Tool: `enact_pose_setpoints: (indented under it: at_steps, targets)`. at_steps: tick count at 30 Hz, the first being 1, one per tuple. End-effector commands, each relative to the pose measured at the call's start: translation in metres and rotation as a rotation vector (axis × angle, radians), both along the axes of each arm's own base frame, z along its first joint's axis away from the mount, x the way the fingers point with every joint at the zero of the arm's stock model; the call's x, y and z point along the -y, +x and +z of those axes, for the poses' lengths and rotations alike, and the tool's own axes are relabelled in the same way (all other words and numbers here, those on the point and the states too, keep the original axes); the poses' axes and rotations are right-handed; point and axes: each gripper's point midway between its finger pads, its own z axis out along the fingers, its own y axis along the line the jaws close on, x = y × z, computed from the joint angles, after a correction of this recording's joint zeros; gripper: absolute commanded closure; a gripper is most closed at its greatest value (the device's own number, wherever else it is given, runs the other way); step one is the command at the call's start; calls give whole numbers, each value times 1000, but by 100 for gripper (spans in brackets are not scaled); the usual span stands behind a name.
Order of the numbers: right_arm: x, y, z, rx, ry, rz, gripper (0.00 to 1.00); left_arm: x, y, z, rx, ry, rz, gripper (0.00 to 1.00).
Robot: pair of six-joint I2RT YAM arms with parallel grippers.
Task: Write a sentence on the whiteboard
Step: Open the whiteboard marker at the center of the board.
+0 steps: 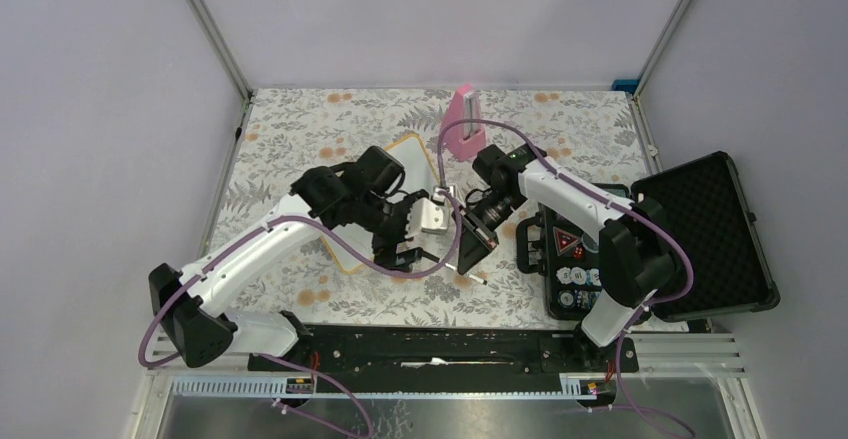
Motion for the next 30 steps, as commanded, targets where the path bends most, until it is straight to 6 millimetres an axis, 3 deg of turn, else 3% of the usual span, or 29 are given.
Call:
enact_pose_setpoints:
  at_steps: [1,11,15,19,20,21,23,24,28,30]
  targets:
    - [-6,-22,16,-68,22,1,100,3,6,1,163,58,-111,19]
    - [-12,-29,24,-108,42,7,100,23,-18,-21,185,122,-230,35]
    - [-13,-30,26,-120,48,7,100,27,-17,-24,183,123,-223,57]
    - [-15,-29,32,-108,70,11,99,25,-17,-28,161,129,-181,90]
    - [-15,-27,35,-93,80,9,90,23,-17,-29,143,121,-163,95]
    - [-16,-25,37,-82,87,9,72,22,-16,-27,118,100,-138,100]
    - [-17,-14,44,-55,95,-22,43,20,-10,-16,37,30,-64,100]
    - [-17,-5,50,-47,106,-57,35,19,-6,-9,5,-9,-32,100]
    - [-14,38,69,80,177,-262,16,10,8,11,-85,-148,90,100]
    - [-12,45,76,153,199,-319,11,7,10,14,-86,-189,126,100]
